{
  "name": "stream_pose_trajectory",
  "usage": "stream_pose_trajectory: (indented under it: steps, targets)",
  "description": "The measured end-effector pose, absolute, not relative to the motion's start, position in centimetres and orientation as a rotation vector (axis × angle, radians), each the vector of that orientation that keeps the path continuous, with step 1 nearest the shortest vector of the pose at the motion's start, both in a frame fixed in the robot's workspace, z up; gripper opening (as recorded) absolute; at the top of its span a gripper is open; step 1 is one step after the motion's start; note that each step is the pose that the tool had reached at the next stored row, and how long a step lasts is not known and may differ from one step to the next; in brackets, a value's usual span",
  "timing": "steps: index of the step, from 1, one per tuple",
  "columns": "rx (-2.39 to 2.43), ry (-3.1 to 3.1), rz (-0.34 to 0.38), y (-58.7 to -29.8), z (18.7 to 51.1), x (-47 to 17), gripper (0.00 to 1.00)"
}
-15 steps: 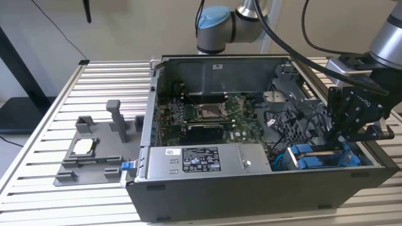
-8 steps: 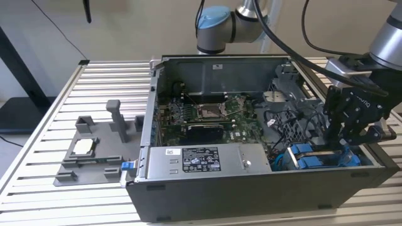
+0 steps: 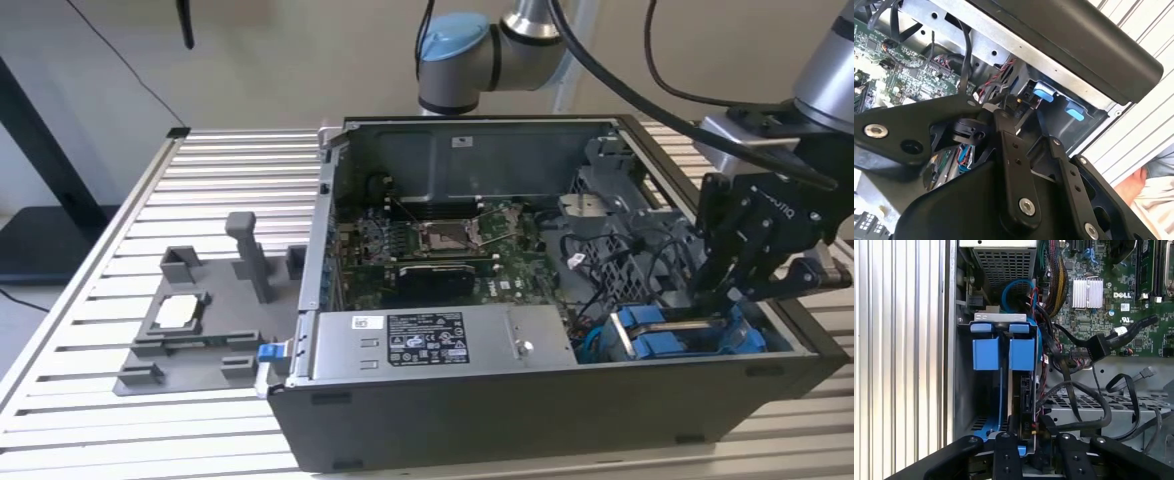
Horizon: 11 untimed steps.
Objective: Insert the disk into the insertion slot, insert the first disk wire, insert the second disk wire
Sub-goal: 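Insert the first disk wire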
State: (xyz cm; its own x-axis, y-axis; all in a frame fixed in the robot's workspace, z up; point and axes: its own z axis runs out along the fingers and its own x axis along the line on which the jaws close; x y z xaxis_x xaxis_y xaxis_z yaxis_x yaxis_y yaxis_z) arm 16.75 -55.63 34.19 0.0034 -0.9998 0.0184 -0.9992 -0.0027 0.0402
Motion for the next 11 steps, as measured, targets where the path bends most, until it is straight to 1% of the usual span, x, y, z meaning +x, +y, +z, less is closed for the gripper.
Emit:
stream_pose_trajectory:
  steps: [11]
  targets:
    - [2.198, -2.192, -0.017, -55.6, 35.5, 16.4, 0.33]
